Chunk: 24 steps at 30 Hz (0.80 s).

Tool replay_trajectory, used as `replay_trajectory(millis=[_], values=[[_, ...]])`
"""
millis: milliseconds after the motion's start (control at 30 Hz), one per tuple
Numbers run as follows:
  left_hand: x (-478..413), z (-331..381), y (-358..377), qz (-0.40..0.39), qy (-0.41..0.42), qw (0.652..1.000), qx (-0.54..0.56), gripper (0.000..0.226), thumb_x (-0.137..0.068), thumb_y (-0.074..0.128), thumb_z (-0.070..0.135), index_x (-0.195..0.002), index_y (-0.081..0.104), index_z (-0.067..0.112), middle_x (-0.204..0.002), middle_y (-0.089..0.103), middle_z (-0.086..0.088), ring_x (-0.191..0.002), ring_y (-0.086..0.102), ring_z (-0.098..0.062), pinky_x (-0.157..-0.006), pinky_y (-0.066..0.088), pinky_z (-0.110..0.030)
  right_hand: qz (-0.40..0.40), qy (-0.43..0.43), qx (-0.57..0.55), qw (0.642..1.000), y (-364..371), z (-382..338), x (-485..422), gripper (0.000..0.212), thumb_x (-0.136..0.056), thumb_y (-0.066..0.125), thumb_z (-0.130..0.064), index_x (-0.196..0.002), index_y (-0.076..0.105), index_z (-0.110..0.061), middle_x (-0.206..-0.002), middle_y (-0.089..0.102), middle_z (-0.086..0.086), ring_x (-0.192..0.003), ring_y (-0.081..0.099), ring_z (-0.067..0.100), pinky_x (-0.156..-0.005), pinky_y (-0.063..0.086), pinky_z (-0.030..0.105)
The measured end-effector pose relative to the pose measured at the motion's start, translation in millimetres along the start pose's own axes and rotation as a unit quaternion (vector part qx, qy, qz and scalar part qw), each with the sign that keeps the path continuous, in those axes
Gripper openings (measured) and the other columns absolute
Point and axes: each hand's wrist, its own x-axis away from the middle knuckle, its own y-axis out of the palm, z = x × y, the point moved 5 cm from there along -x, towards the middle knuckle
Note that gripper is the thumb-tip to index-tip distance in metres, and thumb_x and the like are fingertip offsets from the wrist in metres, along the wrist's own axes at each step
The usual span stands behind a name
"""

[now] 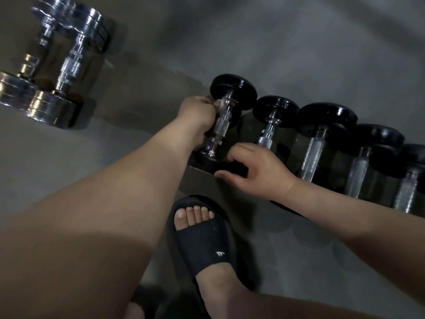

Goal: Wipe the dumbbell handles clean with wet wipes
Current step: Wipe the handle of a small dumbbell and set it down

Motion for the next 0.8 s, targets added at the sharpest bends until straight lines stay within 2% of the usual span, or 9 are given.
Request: replay_trajectory(millis=[33,100,233,333,400,500,567,700,800], values=[[2.5,-1.7,0.0,-0.027,-0.011,0.999,0.029,0.023,-0.091,0.072,0.022,-0.102,0.066,0.003,-0.084,0.074,-0.014,-0.073,0.07,-0.025,-0.071,0.062,-0.039,0.002,0.003,-0.001,1.0,-0.1,0.2,-0.1,0.036,-0.088,0.075,-0.042,-0.084,0.062,-0.009,-0.077,0.054,-0.005,-0.069,0.05,0.013,-0.064,0.048,0.032],[12.2,3.5,1.3,-0.059,-0.015,0.996,0.062,0.006,-0.1,0.06,0.01,-0.098,0.058,0.005,-0.07,0.068,-0.009,-0.059,0.066,-0.017,-0.056,0.055,-0.026,0.004,0.007,-0.007,1.0,-0.1,-0.1,-0.7,0.034,-0.087,0.076,-0.041,-0.086,0.064,-0.009,-0.077,0.055,-0.006,-0.069,0.052,0.013,-0.063,0.048,0.033],[20.0,11.5,-0.2,-0.092,-0.007,0.992,0.089,0.026,-0.101,0.053,0.001,-0.08,0.046,0.012,-0.061,0.061,-0.007,-0.037,0.055,-0.008,-0.039,0.043,-0.017,0.002,0.014,-0.011,1.0,-0.9,0.5,-0.7,0.033,-0.086,0.077,-0.041,-0.087,0.065,-0.01,-0.077,0.055,-0.007,-0.068,0.052,0.013,-0.062,0.049,0.032],[24.1,15.3,-5.4,-0.106,0.027,0.993,0.038,0.031,-0.093,0.069,0.007,-0.075,0.046,0.016,-0.058,0.063,-0.001,-0.047,0.058,-0.011,-0.045,0.046,-0.02,-0.005,0.018,-0.009,1.0,-2.9,2.3,0.5,0.032,-0.086,0.077,-0.041,-0.088,0.065,-0.011,-0.078,0.057,-0.005,-0.069,0.054,0.014,-0.063,0.049,0.032],[25.9,14.5,-13.5,-0.09,0.068,0.992,-0.061,0.033,-0.083,0.082,0.015,-0.076,0.049,0.018,-0.065,0.063,0.001,-0.055,0.059,-0.012,-0.05,0.048,-0.023,-0.009,0.018,-0.008,1.0,-2.3,1.5,0.9,0.032,-0.086,0.077,-0.041,-0.088,0.065,-0.012,-0.079,0.057,-0.005,-0.07,0.055,0.013,-0.064,0.05,0.031],[32.4,9.3,-24.3,-0.062,0.119,0.959,-0.249,0.037,-0.071,0.089,0.034,-0.071,0.054,0.021,-0.075,0.072,-0.002,-0.067,0.068,-0.02,-0.066,0.058,-0.037,-0.014,0.017,-0.011,1.0,-0.5,0.4,1.0,0.033,-0.087,0.076,-0.043,-0.09,0.065,-0.012,-0.08,0.056,-0.007,-0.071,0.054,0.011,-0.063,0.05,0.031],[39.8,9.8,-23.3,-0.046,0.136,0.934,-0.326,0.037,-0.07,0.089,0.034,-0.069,0.054,0.02,-0.079,0.074,-0.004,-0.072,0.07,-0.023,-0.066,0.058,-0.033,-0.016,0.015,-0.006,1.0,-1.3,1.2,1.7,0.033,-0.087,0.075,-0.044,-0.09,0.064,-0.012,-0.08,0.056,-0.007,-0.071,0.054,0.011,-0.063,0.051,0.031],[41.2,22.3,-13.0,0.024,0.116,0.944,-0.308,0.039,-0.064,0.091,0.029,-0.064,0.053,0.017,-0.075,0.07,-0.004,-0.069,0.066,-0.021,-0.061,0.052,-0.028,-0.007,0.011,-0.002,1.0,-2.1,-1.1,0.0,0.035,-0.087,0.076,-0.041,-0.084,0.061,-0.01,-0.076,0.053,-0.003,-0.067,0.05,0.014,-0.061,0.048,0.036],[39.3,29.2,2.1,0.056,0.129,0.944,-0.297,0.04,-0.068,0.088,0.026,-0.064,0.049,0.018,-0.075,0.066,-0.003,-0.075,0.064,-0.021,-0.058,0.039,-0.025,-0.007,0.002,-0.006,1.0,1.3,-0.5,-0.6,0.04,-0.089,0.075,-0.04,-0.077,0.055,-0.008,-0.073,0.05,-0.002,-0.066,0.047,0.017,-0.06,0.046,0.039]])
